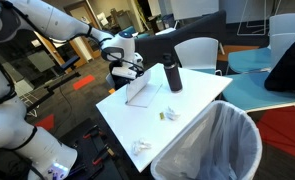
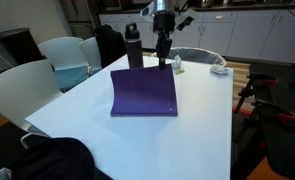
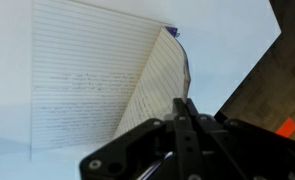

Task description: Open the notebook

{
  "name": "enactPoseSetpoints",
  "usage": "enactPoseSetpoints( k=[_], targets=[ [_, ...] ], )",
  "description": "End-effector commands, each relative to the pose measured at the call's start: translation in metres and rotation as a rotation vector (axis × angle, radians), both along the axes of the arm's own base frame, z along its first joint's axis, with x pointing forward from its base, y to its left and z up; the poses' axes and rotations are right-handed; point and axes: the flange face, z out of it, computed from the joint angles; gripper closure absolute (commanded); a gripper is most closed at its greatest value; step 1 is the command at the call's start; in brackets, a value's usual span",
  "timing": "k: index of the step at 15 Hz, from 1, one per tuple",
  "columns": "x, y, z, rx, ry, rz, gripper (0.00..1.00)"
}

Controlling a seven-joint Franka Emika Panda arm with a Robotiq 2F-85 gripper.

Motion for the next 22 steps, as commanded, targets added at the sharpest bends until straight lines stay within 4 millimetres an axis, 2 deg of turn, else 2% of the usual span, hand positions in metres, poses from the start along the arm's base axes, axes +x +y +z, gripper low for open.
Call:
enactPoseSetpoints(
  k=[1,4,8,9,10,16,19,22],
  targets=[
    [-0.012,0.029,0.012,-0.043,-0.082,0.094,0.99],
    [-0.017,0.055,0.013,-0.024,-0.102,0.162,0.99],
    [-0.025,0.078,0.014,0.006,-0.105,0.225,0.99],
    [-0.026,0.079,0.014,0.020,-0.101,0.234,0.99],
    [-0.015,0.078,0.006,0.008,-0.079,0.211,0.98],
    [-0.017,0.081,0.007,0.011,-0.083,0.223,0.99],
    [-0.019,0.111,0.012,-0.029,-0.090,0.260,0.99],
    [-0.027,0.159,0.017,-0.140,-0.073,0.286,0.99]
  ],
)
